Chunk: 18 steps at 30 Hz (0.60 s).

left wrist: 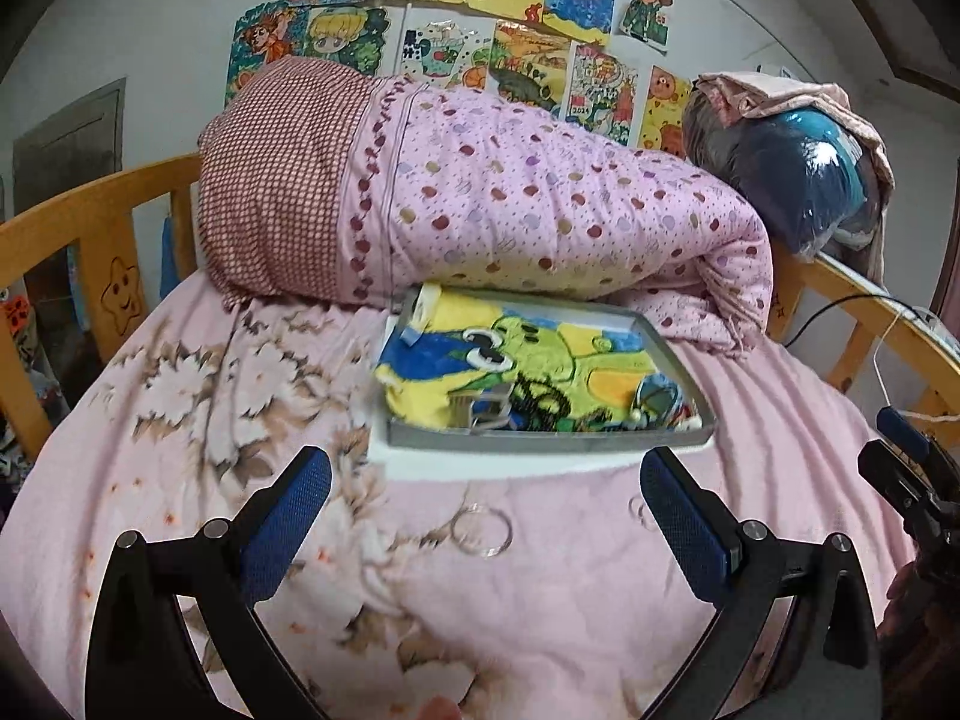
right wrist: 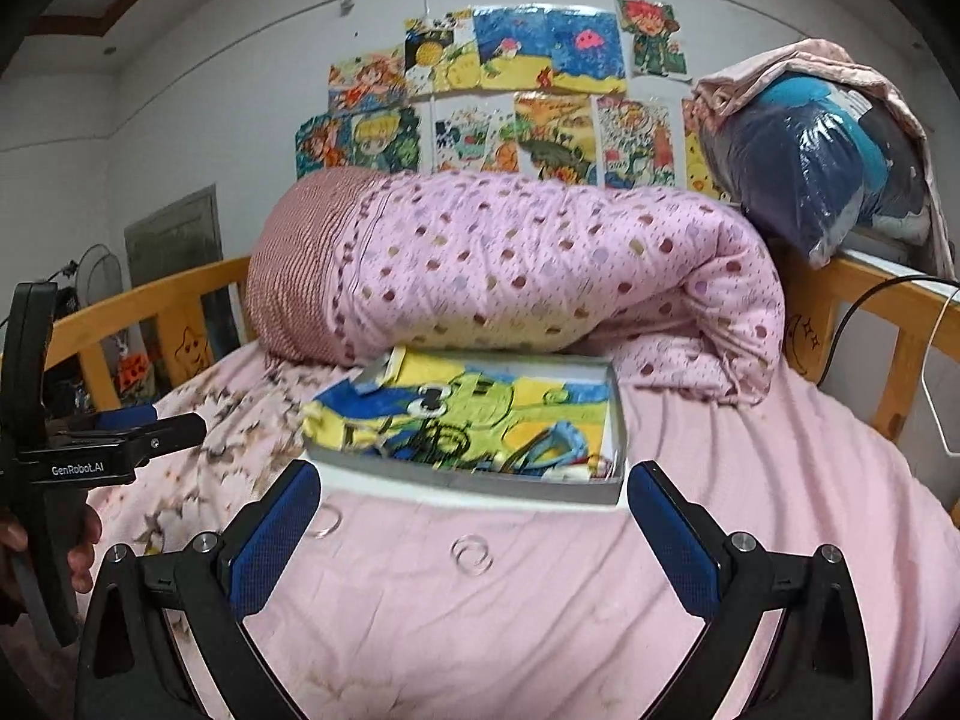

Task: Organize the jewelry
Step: 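Withdraw both open tools from the tray, then move the left tool to the large silver ring while the right tool reaches the linked rings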

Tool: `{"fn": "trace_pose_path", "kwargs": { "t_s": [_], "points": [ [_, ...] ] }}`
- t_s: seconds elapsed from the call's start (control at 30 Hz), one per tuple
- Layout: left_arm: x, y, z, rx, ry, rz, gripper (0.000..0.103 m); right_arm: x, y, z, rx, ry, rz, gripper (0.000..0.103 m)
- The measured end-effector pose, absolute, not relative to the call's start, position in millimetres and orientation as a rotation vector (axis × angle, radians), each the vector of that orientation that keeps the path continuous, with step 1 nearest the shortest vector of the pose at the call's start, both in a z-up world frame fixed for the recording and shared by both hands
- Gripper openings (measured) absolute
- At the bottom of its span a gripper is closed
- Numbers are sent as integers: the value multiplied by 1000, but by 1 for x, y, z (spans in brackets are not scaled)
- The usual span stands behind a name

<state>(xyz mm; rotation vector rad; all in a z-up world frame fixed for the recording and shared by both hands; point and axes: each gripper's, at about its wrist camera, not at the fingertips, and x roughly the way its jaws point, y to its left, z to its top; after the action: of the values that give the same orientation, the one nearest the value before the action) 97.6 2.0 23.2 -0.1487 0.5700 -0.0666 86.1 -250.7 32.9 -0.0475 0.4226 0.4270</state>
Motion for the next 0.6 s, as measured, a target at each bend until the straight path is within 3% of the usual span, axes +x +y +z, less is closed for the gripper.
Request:
{"fn": "trace_pose_path", "kwargs": {
  "t_s": [0.6],
  "points": [
    [72, 7, -32, -97, 725, -38, 101, 99, -242, -22, -86, 640, 416, 103]
  ]
}}
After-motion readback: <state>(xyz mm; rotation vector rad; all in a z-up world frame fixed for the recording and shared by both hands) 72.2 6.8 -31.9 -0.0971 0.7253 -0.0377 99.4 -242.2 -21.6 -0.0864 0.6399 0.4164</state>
